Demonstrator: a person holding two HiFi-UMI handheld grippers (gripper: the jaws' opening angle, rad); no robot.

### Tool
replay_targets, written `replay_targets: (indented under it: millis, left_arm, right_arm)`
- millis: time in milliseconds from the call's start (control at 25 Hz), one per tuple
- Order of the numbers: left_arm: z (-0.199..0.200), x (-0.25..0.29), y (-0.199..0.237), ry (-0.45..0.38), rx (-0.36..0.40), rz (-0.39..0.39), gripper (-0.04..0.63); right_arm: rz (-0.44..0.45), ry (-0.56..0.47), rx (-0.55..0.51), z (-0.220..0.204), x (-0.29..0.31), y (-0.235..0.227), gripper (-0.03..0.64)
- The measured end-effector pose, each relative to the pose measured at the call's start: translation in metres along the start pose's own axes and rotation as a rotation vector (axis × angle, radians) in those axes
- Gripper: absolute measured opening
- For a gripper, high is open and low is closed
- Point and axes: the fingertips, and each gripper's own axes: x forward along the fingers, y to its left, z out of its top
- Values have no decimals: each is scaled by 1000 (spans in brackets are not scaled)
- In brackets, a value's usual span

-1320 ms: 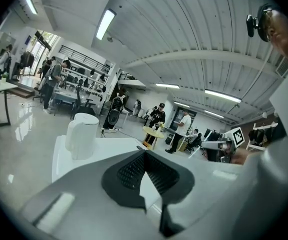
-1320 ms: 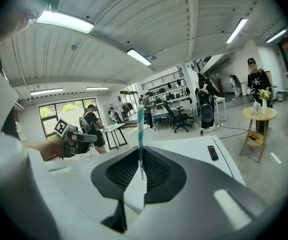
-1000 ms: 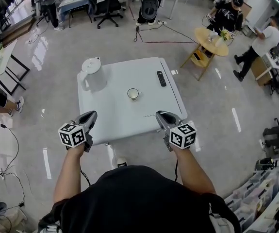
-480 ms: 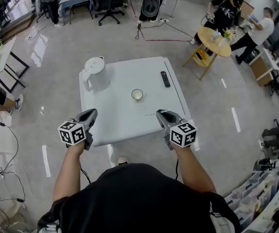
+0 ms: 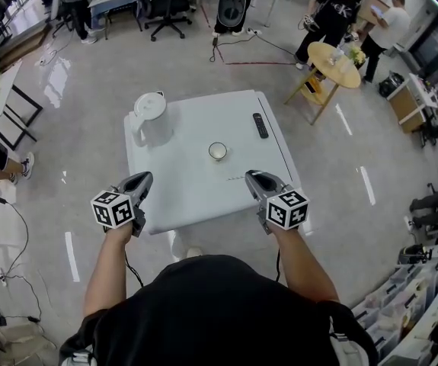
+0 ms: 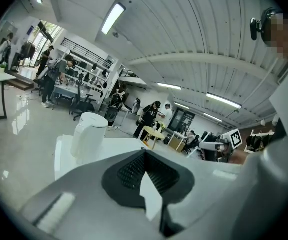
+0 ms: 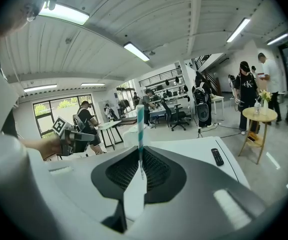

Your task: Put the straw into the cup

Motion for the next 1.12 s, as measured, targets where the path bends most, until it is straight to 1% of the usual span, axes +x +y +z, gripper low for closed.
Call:
replay_targets:
  millis: [200, 360, 560, 800, 1120]
  left_arm:
    - [1, -2, 0, 14, 37, -25, 0]
    - [3, -3, 0, 7, 47, -42, 0]
    - [7, -6, 1, 5, 73, -43, 0]
    - [5, -11, -1, 11, 62, -61, 0]
    - [6, -14, 1, 7, 40, -62, 0]
  right_arm:
    - [-10, -2, 6, 1, 4, 3, 52]
    - [-17, -6, 8, 0, 6, 4, 52]
    - [-23, -15, 14, -1, 6, 6, 52]
    - [-31, -15, 23, -6, 5, 6, 52]
    - [-38, -13, 30, -10, 4, 5, 52]
